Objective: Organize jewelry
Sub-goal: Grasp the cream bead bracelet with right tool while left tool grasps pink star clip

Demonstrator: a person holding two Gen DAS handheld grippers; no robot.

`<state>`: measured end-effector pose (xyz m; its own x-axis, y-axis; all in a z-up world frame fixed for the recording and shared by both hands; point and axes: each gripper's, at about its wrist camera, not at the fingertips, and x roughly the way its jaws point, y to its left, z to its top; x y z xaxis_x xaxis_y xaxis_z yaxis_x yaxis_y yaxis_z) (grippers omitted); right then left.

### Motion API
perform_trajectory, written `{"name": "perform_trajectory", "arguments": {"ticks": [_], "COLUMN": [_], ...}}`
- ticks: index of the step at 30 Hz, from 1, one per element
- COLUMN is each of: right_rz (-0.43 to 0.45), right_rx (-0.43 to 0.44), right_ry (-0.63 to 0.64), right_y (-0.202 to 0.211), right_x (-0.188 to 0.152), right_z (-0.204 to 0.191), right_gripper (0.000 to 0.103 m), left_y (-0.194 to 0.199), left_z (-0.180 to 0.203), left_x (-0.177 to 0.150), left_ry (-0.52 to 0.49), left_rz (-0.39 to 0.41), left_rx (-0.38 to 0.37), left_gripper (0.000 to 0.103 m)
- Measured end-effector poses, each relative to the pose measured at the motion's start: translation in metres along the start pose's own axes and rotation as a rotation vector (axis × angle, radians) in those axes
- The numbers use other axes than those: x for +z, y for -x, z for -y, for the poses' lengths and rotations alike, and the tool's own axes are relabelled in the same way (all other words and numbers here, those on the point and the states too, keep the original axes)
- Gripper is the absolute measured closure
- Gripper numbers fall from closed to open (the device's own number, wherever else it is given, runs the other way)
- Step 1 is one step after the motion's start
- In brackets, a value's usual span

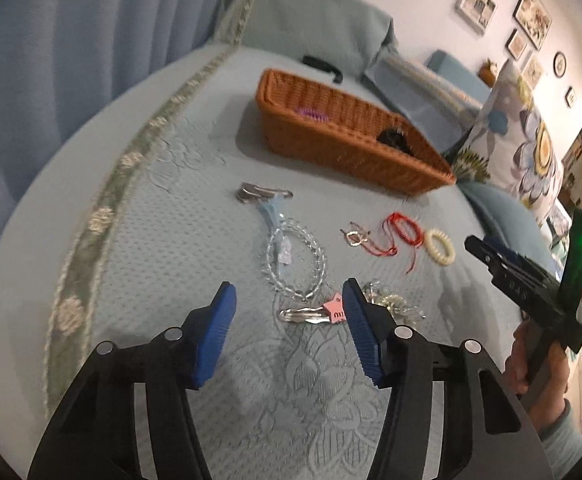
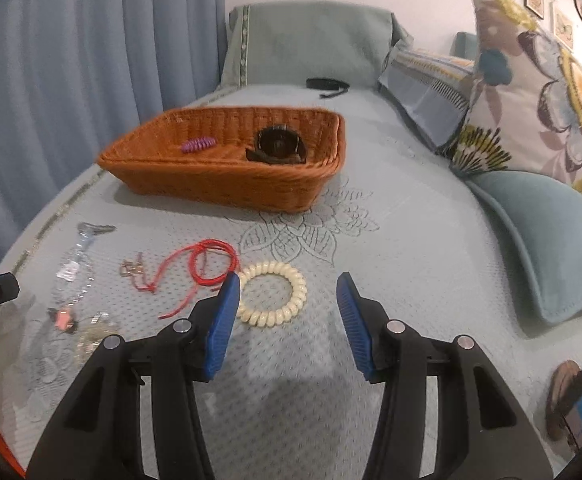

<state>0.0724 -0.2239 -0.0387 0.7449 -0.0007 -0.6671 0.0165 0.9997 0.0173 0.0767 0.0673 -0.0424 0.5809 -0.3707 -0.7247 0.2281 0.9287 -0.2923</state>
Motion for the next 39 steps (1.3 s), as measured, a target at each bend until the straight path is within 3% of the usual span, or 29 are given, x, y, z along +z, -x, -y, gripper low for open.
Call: {"name": "perform_trajectory", "arguments": {"ticks": [7,12,17,21,26,31,35,38,39], "right_rz": [-0.053,-0.102,-0.116,-0.119,-0.071,-0.076,-0.088,-0.145,-0.154], "right_rx": [0.008,0.013,0.041,0.068,0.126,0.100,0.102,0.098,0.102], "right_ry": [-0.013,-0.025,-0.032,-0.028,-0.067,-0.073,-0.083,-0.080,-0.078], "right_y": [-0.031,-0.050,-0.058,-0.060,-0.048,-0.051,-0.047,-0.051,-0.053], "right_x": [0.011,0.015,0.022,0.023,0.023,0.025,0.022,0.013,0.011], "right_z": [0.003,0.001,0.001,0.000,0.009,0.009,0.013,0.016,0.016], "right_gripper": [0.057,0.062,0.067,0.075,0.075,0.075,0.075,0.075,0.075], "left_y": [-0.024,-0.029,-0.026,-0.025,-0.023,-0.033,-0.037,-0.036,-0.036], "left_z": [-0.005,-0.006,0.003,0.013,0.014,0.003,0.008,0.011,0.012], "left_x": [-0.004,-0.007,-0.019,-0.025,-0.025,-0.012,-0.011,-0.014,-0.016], "left_ry": [-0.002,-0.007,-0.054,-0.093,-0.083,-0.035,-0.061,-0.079,-0.085], "left_rz": [-0.043,-0.045,-0.039,-0.061,-0.050,-0.042,-0.042,-0.054,-0.065], "left_rx": [0.030,0.044,0.017,-0.061,-0.046,-0.017,-0.006,-0.049,-0.070], "left_gripper": [0.054,0.059,0.062,0.070,0.071,0.074,0.073,0.073,0.079]}}
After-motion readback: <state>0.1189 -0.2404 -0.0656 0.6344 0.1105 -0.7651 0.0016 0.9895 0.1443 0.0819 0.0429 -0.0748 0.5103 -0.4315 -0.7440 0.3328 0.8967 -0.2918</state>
